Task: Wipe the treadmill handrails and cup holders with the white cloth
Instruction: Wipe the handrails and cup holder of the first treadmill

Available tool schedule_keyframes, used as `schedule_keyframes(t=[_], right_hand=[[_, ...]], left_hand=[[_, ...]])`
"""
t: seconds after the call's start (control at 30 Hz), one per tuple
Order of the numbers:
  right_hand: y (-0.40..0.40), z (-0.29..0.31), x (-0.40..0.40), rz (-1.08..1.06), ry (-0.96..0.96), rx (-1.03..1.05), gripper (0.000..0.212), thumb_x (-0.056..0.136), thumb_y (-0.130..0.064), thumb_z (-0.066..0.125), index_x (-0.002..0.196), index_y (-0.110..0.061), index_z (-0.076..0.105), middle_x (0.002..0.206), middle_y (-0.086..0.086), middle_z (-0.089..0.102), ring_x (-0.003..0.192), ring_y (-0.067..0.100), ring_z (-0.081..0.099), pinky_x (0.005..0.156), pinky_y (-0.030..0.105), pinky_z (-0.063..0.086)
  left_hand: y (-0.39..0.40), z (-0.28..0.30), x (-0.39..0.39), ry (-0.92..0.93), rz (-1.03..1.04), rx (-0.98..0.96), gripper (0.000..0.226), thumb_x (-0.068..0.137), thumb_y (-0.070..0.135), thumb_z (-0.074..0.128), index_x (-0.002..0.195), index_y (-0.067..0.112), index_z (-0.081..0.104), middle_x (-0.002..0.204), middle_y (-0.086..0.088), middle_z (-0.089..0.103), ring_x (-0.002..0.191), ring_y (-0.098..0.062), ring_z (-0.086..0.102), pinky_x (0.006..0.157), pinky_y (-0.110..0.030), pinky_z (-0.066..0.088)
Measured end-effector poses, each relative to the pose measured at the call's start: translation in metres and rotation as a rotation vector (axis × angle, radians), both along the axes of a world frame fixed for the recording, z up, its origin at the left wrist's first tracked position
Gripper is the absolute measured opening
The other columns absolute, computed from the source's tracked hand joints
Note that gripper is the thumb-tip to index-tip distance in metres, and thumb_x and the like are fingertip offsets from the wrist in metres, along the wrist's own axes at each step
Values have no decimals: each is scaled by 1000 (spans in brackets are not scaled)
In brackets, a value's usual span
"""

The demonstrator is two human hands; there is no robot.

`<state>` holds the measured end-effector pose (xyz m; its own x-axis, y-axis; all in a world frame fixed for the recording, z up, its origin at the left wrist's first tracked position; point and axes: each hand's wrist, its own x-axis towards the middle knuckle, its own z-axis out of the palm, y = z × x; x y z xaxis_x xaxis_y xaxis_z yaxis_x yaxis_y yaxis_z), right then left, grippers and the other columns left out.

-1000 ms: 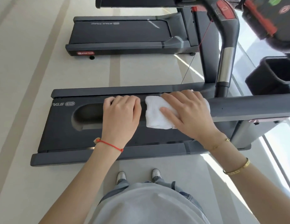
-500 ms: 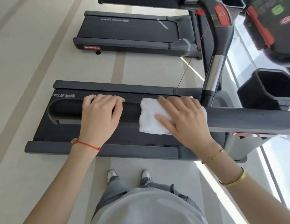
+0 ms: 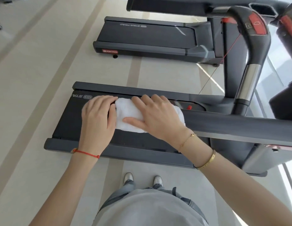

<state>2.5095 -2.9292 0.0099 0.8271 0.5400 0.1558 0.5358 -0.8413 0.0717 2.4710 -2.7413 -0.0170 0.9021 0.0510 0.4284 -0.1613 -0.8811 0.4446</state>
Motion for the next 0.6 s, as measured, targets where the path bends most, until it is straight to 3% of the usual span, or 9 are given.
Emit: schedule_keyframes(t=[0.13, 0.27, 0.43, 0.6], right_hand=[[0, -2, -7, -26, -4, 41, 72, 94, -72, 11, 129, -23, 52, 97, 0, 61, 80, 26, 52, 75, 39, 43], [-14, -4, -16, -141, -87, 82, 62, 97, -66, 23, 120, -22, 61, 93, 0, 64, 76, 28, 53, 72, 40, 42], [53, 3, -2, -183, -15, 81, 65, 94, -64, 10, 104, -24, 60, 78, -3, 61, 70, 24, 51, 69, 37, 40], [67, -2, -9, -140, -49, 102, 61, 98, -63, 17, 115, -25, 61, 87, -3, 62, 76, 25, 51, 74, 38, 41]], left_hand=[[30, 1, -1, 69, -69, -79, 36, 103, 22, 36, 127, 11, 59, 126, -3, 61, 122, -20, 51, 106, -37, 40], [49, 0, 0, 123, -113, -137, 36, 104, 24, 36, 130, 12, 57, 128, -1, 61, 121, -14, 53, 106, -30, 40], [70, -7, 1, 179, -147, -223, 33, 104, 20, 37, 129, 14, 57, 125, 3, 62, 115, -14, 57, 100, -37, 47], [82, -12, 2, 208, -231, -312, 33, 104, 20, 34, 128, 18, 56, 122, 12, 60, 112, -8, 57, 96, -39, 49]])
